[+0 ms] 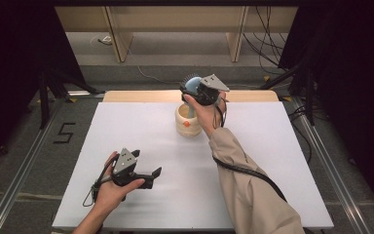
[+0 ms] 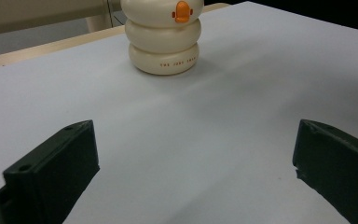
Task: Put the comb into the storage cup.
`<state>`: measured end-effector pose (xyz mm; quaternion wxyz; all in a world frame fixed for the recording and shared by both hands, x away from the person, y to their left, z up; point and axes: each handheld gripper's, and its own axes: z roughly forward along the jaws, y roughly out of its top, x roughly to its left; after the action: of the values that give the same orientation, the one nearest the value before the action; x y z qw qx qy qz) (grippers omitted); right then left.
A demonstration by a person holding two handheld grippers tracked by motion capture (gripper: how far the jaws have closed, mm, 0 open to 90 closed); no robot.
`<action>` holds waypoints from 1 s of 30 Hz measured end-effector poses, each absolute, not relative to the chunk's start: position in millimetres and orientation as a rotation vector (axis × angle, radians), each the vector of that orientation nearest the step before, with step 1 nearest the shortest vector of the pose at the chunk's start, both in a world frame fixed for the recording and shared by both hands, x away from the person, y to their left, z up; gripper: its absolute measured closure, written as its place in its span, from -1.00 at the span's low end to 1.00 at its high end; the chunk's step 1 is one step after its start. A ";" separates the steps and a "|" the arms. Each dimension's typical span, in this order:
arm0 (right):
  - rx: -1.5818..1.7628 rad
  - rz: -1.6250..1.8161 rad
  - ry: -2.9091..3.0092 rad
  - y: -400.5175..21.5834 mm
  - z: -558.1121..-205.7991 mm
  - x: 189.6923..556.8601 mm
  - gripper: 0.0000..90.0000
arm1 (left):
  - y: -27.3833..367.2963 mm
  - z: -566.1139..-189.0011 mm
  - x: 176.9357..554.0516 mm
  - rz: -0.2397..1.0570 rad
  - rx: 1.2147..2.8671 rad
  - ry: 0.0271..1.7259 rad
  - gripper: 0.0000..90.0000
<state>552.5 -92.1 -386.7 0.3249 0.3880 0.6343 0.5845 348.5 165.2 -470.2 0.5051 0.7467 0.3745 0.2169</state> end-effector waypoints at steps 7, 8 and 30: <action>1.018 1.529 1.671 -91.0 -391.1 552.5 -0.55 | 164.9 -470.1 348.4 0.523 1.802 0.903 -1.00; 1.018 1.529 1.671 -91.0 -391.1 552.5 -0.55 | 164.9 -470.1 348.4 0.524 1.802 0.902 -1.00; 0.980 1.516 1.705 -89.8 -394.6 545.0 -0.55 | 164.5 -469.6 347.9 0.524 1.804 0.901 -1.00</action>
<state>545.0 -89.8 -394.6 0.3233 0.3736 0.6498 0.5777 347.9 164.5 -469.6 0.5046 0.7476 0.3734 0.2170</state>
